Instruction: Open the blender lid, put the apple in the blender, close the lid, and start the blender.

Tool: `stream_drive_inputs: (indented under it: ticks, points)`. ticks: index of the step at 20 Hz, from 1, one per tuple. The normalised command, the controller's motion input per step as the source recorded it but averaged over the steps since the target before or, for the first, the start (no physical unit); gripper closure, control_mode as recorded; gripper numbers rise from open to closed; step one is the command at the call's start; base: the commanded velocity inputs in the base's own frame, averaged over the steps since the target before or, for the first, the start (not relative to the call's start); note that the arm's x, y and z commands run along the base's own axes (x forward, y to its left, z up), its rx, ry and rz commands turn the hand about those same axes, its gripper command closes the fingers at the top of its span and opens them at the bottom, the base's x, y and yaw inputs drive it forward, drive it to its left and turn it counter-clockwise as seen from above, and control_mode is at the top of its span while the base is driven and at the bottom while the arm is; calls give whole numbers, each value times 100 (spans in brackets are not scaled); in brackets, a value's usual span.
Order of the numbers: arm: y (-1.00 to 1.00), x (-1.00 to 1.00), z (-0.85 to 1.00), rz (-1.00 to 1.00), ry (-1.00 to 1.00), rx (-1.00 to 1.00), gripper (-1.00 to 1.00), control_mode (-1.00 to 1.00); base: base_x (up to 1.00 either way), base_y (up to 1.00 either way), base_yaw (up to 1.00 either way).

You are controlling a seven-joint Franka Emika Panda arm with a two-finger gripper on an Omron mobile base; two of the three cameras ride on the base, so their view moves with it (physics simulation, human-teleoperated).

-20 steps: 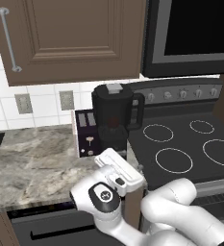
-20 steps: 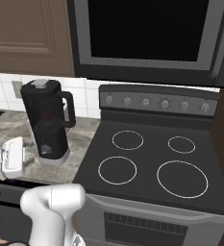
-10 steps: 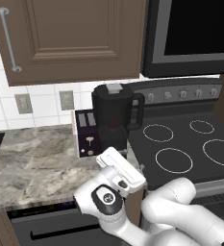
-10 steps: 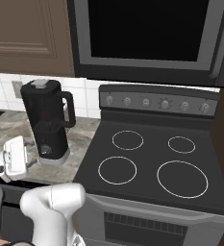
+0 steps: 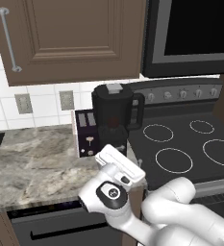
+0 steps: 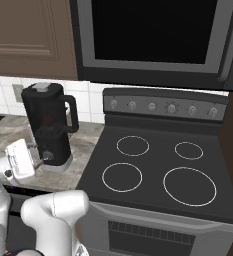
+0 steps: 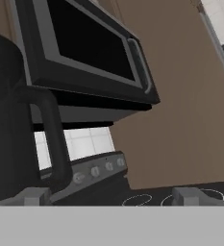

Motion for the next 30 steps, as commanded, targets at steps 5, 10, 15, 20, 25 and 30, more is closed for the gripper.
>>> stream_drive_inputs:
  ticks: [5,10,15,20,25,30]
  points:
    - [0,9,-12,6,0,0,-100,-100,0,0,0]
    - [7,4,-15,1,0,0,-100,-100,0,0,0]
    - [3,13,-9,2,0,0,-100,-100,0,0,0]
    - [1,22,-5,4,0,0,-100,-100,0,0,0]
    - [0,25,-13,5,0,0,-100,-100,0,0,0]
    - [6,24,-21,6,0,0,-100,-100,0,0,0]
